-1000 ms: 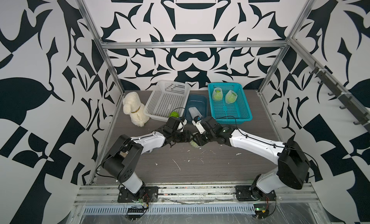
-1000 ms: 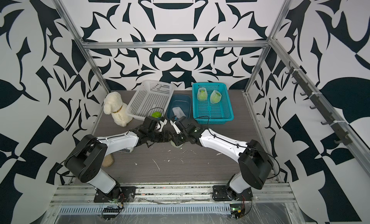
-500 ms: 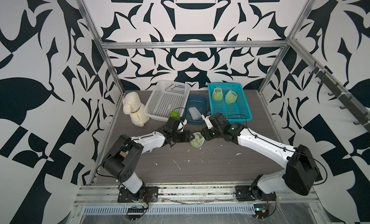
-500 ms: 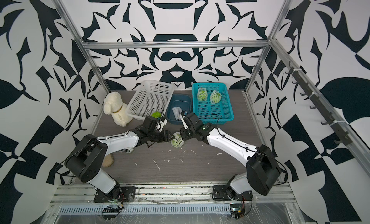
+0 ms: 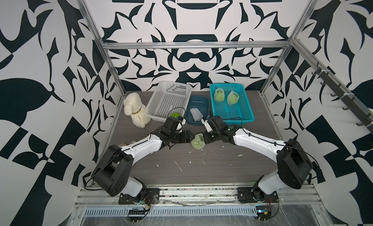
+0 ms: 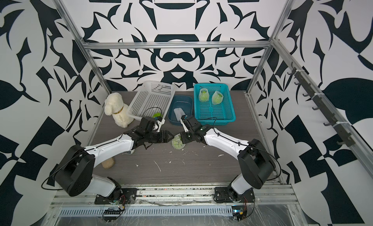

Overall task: Sleeve custard apples in foam nets
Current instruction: Put on the foam net on the custard apple.

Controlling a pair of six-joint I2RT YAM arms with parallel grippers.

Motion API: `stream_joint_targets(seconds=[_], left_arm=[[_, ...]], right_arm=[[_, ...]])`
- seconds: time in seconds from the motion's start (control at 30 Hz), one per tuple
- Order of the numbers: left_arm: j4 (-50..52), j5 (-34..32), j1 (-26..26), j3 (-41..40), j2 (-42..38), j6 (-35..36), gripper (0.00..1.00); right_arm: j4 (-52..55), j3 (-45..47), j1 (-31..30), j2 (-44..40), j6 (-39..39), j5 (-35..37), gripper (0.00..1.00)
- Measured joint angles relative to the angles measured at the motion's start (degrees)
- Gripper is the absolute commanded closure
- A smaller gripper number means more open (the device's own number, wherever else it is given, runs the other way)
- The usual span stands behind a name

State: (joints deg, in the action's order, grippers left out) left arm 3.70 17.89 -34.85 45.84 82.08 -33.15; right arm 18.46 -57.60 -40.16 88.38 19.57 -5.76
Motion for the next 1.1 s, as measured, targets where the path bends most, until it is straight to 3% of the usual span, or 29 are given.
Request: stream_joint_targets(seconds=[0.17, 0.3, 0.47, 0.63, 1.1], left_arm=[[2.27, -0.81, -0.02, 1.38, -2.54, 0.59, 0.22], [3.37, -1.64, -0.44, 2.49, -2.23, 1.44, 0.22], [5.60, -3.26, -2.97, 5.38, 0.59, 2.75, 0.22], [6.93, -4.04, -4.61, 9.53, 4.04, 4.42, 0.22], [9.90, -6.19, -5.27, 14.05, 10.84, 6.67, 0.24]], right_arm=[[-0.79, -0.02, 0.00, 0.22, 0.44, -0.90, 1.00], [-0.85, -0.02, 0.00, 0.20, 0.87, -1.03, 0.91], [-0.76, 0.11, 0.04, 0.02, 1.14, -0.61, 0.88], [-0.81, 0.50, 0.46, -0.33, 1.14, -0.59, 0.76], [-1.70, 2.99, 3.06, -2.21, 1.46, -1.33, 0.74]])
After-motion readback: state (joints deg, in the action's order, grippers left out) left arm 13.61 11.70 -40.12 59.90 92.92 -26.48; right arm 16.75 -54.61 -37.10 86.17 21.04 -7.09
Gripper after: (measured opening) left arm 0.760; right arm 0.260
